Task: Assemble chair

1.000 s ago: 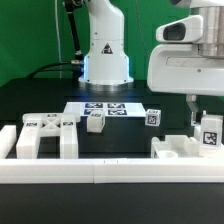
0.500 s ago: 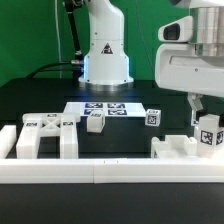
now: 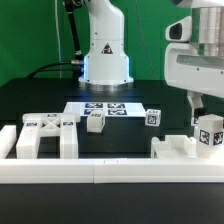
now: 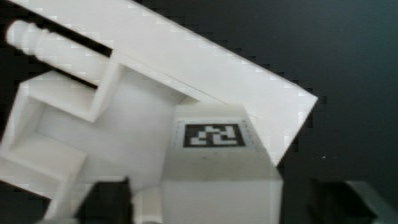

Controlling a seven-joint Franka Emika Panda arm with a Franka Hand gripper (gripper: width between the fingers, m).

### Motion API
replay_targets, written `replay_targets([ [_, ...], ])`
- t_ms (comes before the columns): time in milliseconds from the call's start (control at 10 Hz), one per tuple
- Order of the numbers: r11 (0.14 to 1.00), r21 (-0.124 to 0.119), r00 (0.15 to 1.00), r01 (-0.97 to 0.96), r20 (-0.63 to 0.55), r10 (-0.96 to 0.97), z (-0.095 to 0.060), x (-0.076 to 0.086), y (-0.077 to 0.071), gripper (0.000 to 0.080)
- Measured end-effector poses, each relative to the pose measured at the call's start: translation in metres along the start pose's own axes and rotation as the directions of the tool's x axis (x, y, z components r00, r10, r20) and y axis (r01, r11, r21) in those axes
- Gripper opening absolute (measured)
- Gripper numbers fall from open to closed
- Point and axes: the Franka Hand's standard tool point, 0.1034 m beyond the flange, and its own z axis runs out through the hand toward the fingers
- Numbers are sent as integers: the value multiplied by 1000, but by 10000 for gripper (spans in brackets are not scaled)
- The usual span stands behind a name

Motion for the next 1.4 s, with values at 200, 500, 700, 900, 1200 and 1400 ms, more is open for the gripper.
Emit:
replay_targets([
  [200, 989, -2, 989, 149, -1, -149, 0, -2, 0, 618],
  [500, 877, -1, 877, 480, 2, -480, 1, -5, -1, 649],
  [700, 744, 1, 744, 669, 1, -669, 1, -7, -2, 649],
  [900, 640, 2, 640, 768, 2, -768, 1, -10, -3, 649],
  [1200, 461, 1, 461, 887, 2, -887, 1, -6, -1, 649],
  [1400, 378, 0, 378, 926, 2, -926, 1, -4, -1, 649],
])
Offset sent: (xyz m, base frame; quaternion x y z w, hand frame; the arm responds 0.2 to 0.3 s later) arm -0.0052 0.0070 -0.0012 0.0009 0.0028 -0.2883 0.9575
